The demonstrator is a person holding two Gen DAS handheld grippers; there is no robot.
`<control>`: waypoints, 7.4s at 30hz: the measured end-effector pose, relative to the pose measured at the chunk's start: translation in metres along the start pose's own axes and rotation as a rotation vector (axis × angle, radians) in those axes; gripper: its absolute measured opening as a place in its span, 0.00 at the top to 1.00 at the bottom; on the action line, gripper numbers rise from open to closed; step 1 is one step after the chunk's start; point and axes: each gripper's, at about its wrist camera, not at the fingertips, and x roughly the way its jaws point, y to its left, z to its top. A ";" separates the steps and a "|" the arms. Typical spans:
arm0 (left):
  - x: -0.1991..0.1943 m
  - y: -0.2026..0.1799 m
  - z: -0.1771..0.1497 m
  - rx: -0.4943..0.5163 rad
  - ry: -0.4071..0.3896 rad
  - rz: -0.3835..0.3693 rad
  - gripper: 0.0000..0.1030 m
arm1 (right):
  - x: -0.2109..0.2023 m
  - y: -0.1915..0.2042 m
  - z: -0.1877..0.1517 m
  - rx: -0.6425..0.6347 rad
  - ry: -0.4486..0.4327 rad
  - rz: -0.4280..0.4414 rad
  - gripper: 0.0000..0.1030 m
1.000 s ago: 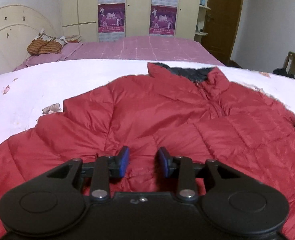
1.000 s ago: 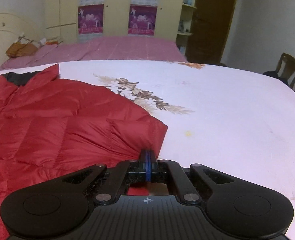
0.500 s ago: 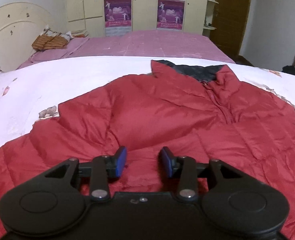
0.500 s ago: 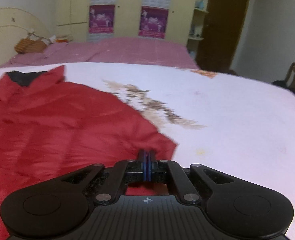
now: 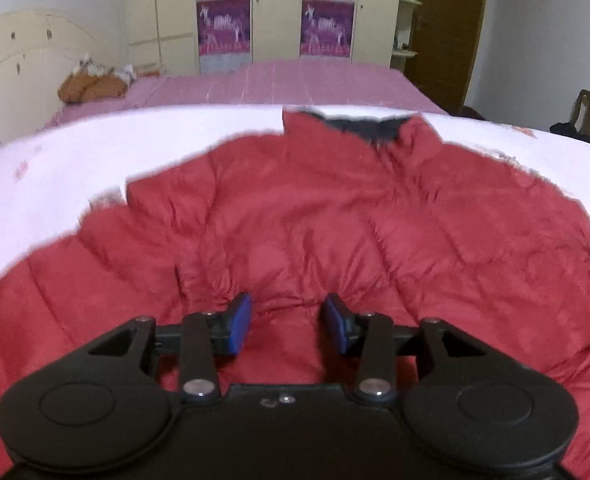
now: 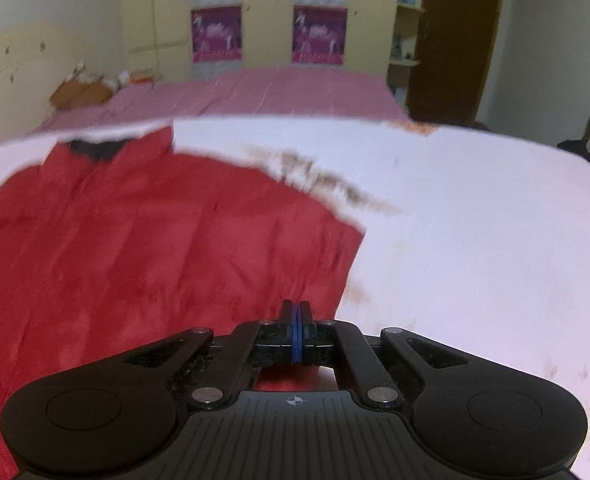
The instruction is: Fold large clothes
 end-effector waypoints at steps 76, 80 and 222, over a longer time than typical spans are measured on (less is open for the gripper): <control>-0.028 -0.083 0.003 -0.010 -0.109 -0.281 0.91 | -0.083 -0.010 -0.018 0.444 -0.156 -0.024 0.32; -0.027 -0.119 0.001 0.036 -0.096 -0.300 0.91 | -0.086 -0.026 -0.020 0.462 -0.150 -0.013 0.32; -0.259 0.114 -0.247 -0.300 0.029 -0.045 0.29 | -0.295 -0.040 -0.250 0.430 0.013 0.176 0.33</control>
